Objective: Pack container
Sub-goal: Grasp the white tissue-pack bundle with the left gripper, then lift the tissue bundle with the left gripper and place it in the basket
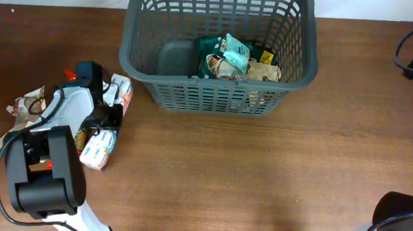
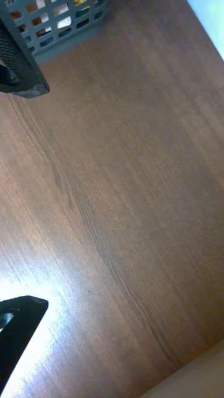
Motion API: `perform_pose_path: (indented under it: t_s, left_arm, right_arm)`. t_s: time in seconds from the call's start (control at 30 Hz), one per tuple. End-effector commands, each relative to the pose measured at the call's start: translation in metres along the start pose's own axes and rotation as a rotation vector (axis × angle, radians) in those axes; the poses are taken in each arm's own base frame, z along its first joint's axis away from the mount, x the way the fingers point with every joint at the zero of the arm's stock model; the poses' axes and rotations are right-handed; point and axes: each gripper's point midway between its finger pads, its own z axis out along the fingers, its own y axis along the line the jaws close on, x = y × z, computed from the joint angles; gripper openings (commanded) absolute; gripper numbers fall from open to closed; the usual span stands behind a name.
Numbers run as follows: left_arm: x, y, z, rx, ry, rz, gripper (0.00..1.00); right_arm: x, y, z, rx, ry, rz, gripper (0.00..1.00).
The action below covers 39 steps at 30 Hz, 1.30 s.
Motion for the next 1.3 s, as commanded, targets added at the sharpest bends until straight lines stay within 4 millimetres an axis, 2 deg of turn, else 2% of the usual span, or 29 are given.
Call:
perform_pose_path:
  t_s: [0.0,0.07,0.2,0.33,0.37,0.43,0.47,0.53,0.57,0.6,0.67,0.77,0.8,0.9,0.97,1.1,1.27]
  left_arm:
    - [-0.014,0.001,-0.004,-0.005,-0.022,0.017,0.02]
    - [-0.028,0.003,-0.02,-0.013,-0.051,0.016,0.02]
    - [-0.068,0.015,-0.08,-0.06,-0.153,0.012,0.02]
    - [-0.109,0.033,-0.166,-0.157,-0.326,-0.001,0.02]
    - [-0.123,0.038,-0.204,-0.194,-0.409,0.038,0.02]
    - [-0.137,0.039,-0.245,-0.225,-0.509,0.089,0.02]
    - [-0.145,0.038,-0.275,-0.245,-0.581,0.121,0.02]
    - [-0.153,0.026,-0.311,-0.255,-0.671,0.215,0.02]
    - [-0.155,0.014,-0.329,-0.249,-0.716,0.295,0.02]
    - [-0.156,-0.016,-0.355,-0.24,-0.789,0.461,0.02]
    - [-0.155,-0.048,-0.374,-0.249,-0.849,0.624,0.02]
    - [-0.154,-0.101,-0.389,-0.281,-0.915,0.874,0.02]
    - [-0.153,-0.129,-0.392,-0.298,-0.938,1.008,0.02]
    - [-0.151,-0.183,-0.387,-0.324,-0.967,1.25,0.02]
    - [-0.153,-0.21,-0.377,-0.327,-0.971,1.354,0.02]
    - [-0.173,-0.248,-0.34,-0.295,-0.96,1.417,0.01]
    - [-0.2,-0.27,-0.266,-0.249,-0.866,1.451,0.03]
  right_arm:
    - [0.0,0.0,-0.004,-0.008,-0.008,0.01,0.99]
    - [0.0,0.0,-0.004,-0.008,-0.008,0.01,0.99]
    - [0.0,0.0,-0.004,-0.008,-0.008,0.01,0.99]
    - [0.0,0.0,-0.004,-0.008,-0.008,0.01,0.99]
    - [0.0,0.0,-0.004,-0.008,-0.008,0.01,0.99]
    - [0.0,0.0,-0.004,-0.009,-0.008,0.01,0.99]
    - [0.0,0.0,-0.004,-0.008,-0.008,0.01,0.99]
    - [0.0,0.0,-0.004,-0.008,-0.008,0.01,0.99]
    - [0.0,0.0,-0.004,-0.008,-0.008,0.01,0.99]
    - [0.0,0.0,-0.004,-0.008,-0.008,0.01,0.99]
    - [0.0,0.0,-0.004,-0.008,-0.008,0.01,0.99]
    - [0.0,0.0,-0.004,-0.008,-0.008,0.01,0.99]
    - [0.0,0.0,-0.004,-0.008,-0.008,0.01,0.99]
    - [0.0,0.0,-0.004,-0.008,-0.008,0.01,0.99]
    - [0.0,0.0,-0.004,-0.008,-0.008,0.01,0.99]
    - [0.0,0.0,-0.004,-0.008,-0.008,0.01,0.99]
    - [0.0,0.0,-0.004,-0.008,-0.008,0.01,0.99]
